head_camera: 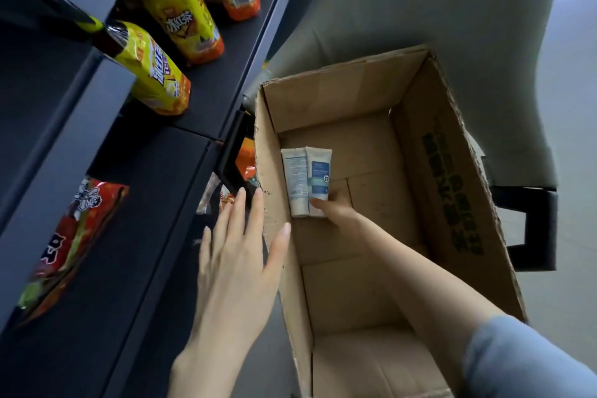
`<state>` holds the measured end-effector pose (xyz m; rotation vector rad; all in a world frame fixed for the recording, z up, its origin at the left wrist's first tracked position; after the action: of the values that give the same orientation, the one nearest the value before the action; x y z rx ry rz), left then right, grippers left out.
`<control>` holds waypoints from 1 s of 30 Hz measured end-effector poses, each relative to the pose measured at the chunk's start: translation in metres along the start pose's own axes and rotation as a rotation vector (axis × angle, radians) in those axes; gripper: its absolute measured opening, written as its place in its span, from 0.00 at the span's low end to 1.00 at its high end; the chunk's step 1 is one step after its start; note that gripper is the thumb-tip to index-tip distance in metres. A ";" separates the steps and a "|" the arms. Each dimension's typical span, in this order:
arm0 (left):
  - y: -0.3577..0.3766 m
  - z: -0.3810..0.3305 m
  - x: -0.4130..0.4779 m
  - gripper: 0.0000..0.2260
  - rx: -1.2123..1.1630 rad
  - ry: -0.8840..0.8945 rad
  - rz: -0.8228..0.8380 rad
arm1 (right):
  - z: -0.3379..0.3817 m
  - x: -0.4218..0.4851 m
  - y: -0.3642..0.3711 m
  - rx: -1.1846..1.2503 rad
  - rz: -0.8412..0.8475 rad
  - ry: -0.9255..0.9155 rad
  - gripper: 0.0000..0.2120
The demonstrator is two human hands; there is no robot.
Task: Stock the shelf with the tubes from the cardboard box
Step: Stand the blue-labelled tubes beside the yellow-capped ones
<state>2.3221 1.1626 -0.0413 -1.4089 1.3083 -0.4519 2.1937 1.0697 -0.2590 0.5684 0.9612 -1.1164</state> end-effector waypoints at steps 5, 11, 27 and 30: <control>0.002 -0.004 0.002 0.36 0.007 0.014 -0.005 | -0.003 0.001 -0.003 0.003 0.006 -0.007 0.18; -0.002 -0.007 -0.001 0.29 -0.058 -0.002 0.010 | 0.005 -0.022 0.014 0.351 0.203 0.103 0.22; -0.033 -0.028 0.000 0.13 -0.786 0.026 -0.102 | 0.055 -0.197 0.012 0.258 0.391 -0.535 0.19; -0.030 -0.025 -0.002 0.13 -0.999 -0.012 -0.092 | 0.053 -0.204 0.018 0.248 0.374 -0.578 0.19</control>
<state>2.3140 1.1468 -0.0063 -2.2769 1.5344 0.2139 2.2038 1.1334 -0.0571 0.5525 0.2047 -0.9818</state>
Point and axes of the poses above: each hand's wrist, its own x-axis towards the middle knuckle, its own y-axis out of the palm, z = x × y, the point moved 6 cm from there along x, towards the middle knuckle
